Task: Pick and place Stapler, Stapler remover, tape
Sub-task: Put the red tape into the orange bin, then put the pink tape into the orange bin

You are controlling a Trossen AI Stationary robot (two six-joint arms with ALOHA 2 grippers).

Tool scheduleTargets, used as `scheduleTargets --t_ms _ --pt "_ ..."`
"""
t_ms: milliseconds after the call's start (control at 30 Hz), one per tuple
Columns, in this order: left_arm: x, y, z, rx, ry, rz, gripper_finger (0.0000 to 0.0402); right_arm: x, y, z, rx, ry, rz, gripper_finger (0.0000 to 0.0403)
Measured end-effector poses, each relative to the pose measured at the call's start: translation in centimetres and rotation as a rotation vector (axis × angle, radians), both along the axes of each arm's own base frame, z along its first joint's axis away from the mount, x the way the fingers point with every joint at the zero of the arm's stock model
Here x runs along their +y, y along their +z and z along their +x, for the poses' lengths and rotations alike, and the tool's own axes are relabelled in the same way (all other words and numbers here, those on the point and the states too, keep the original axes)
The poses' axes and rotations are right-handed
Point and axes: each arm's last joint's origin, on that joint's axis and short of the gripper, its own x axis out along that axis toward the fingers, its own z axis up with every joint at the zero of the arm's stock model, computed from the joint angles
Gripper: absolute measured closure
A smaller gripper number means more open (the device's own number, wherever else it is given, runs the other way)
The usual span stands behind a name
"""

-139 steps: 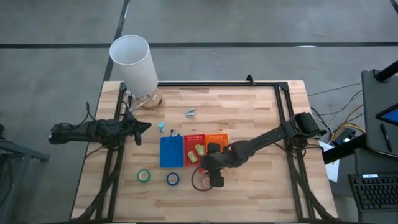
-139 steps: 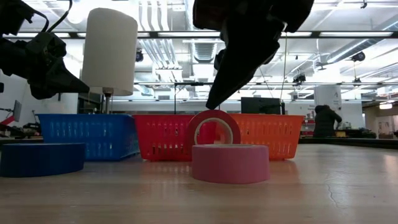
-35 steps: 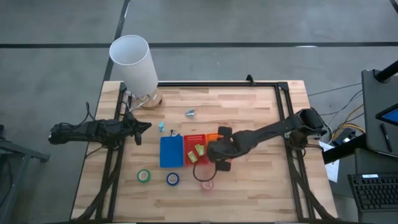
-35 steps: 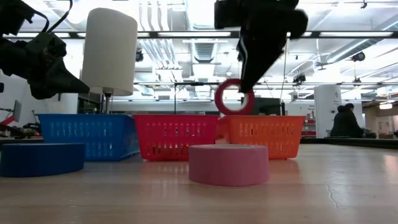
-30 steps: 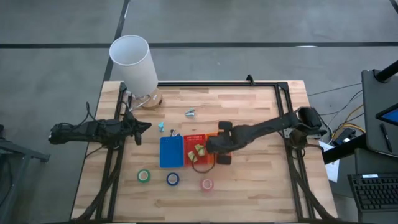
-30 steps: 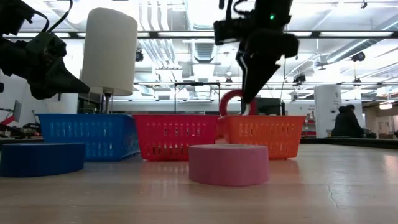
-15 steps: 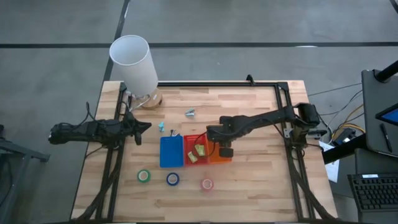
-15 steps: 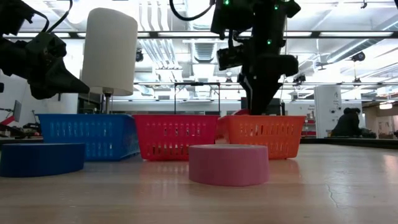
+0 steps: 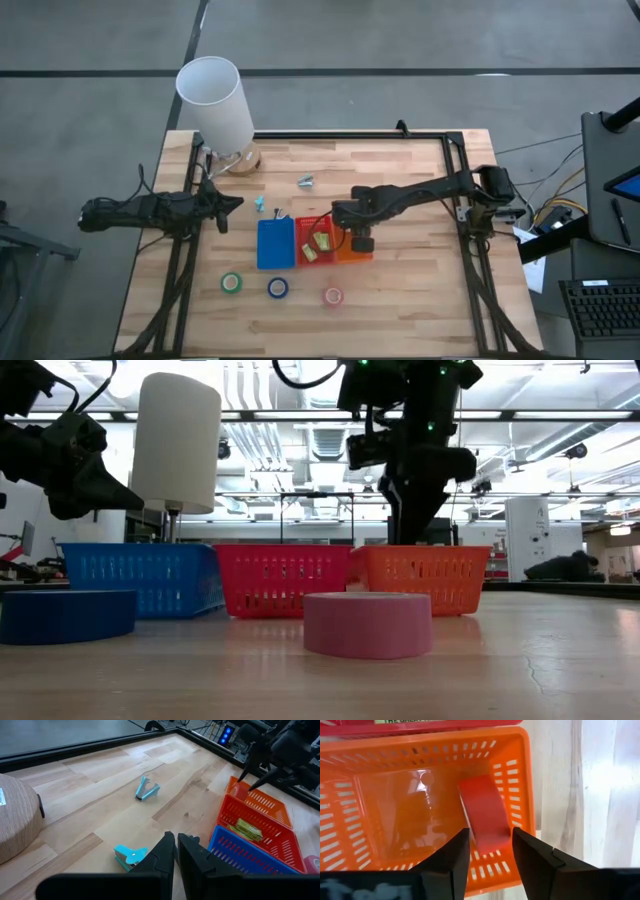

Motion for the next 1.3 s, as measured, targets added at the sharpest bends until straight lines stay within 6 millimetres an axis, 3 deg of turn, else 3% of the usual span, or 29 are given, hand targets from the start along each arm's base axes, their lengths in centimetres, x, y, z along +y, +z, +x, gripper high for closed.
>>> scheduleTargets --t_ms 167,333,467,667,833,1067,1300 --pt "0.0 0.0 0.0 0.000 0.000 0.000 0.0376 0.3 1.8 0.0 -0.032 -0.014 0.007 0.0241" --pt "0.0 0.0 0.0 0.000 -0.001 0.000 0.0376 2.0 4.5 0.1 -0.105 0.001 0.042 0.0227" --pt "0.0 0.0 0.0 0.000 0.000 0.000 0.0376 4.5 6.2 0.3 -0.202 0.031 0.144 0.0221" --pt "0.0 0.0 0.0 0.000 -0.001 0.000 0.0376 9.1 6.7 0.8 -0.307 -0.007 0.360 0.0222" --pt "0.0 0.0 0.0 0.000 0.000 0.000 0.0376 12.4 5.9 0.8 -0.330 -0.033 0.420 0.0230" --pt "0.0 0.0 0.0 0.000 0.000 0.000 0.0376 16.1 2.8 1.2 -0.276 0.050 0.424 0.0240" --pt "0.0 0.0 0.0 0.000 -0.001 0.000 0.0376 17.6 -1.5 2.0 -0.186 0.145 0.364 0.0241"
